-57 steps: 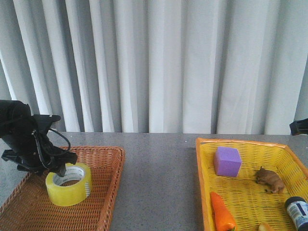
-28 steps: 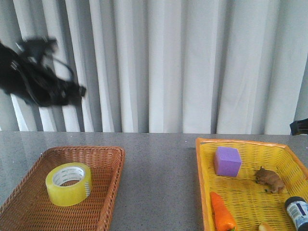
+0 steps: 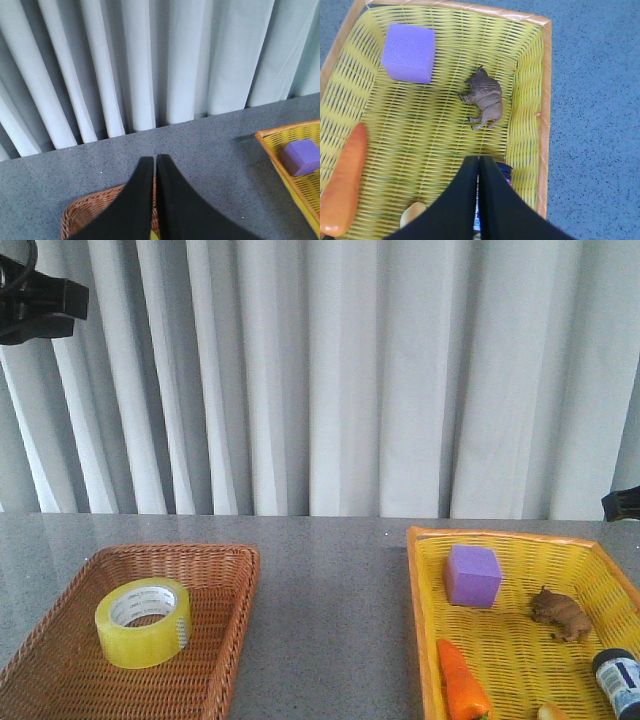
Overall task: Transfer tape with both arms
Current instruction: 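Open the left gripper and raise it away from the basket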
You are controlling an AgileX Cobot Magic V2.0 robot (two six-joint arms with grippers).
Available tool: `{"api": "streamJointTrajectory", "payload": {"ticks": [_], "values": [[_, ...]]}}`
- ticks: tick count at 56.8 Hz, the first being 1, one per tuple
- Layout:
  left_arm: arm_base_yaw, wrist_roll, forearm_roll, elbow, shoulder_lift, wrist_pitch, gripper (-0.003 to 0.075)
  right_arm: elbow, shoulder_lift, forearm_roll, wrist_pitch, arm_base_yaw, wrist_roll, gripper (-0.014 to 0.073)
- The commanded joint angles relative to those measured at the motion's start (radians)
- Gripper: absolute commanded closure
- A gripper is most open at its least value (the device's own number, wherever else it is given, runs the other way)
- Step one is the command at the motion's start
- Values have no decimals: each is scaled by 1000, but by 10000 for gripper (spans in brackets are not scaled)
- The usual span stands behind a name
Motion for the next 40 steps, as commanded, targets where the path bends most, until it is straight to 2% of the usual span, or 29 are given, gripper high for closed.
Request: {"api": "streamJointTrajectory", "payload": {"ticks": [1,40], "values": [[-3,-41,-7,-23,-42,-38,727,-23,-37,0,-47,-7,-11,601],[-3,-47,-1,-23,-35,-16,727,-23,-37,0,-47,-7,-11,601]]}}
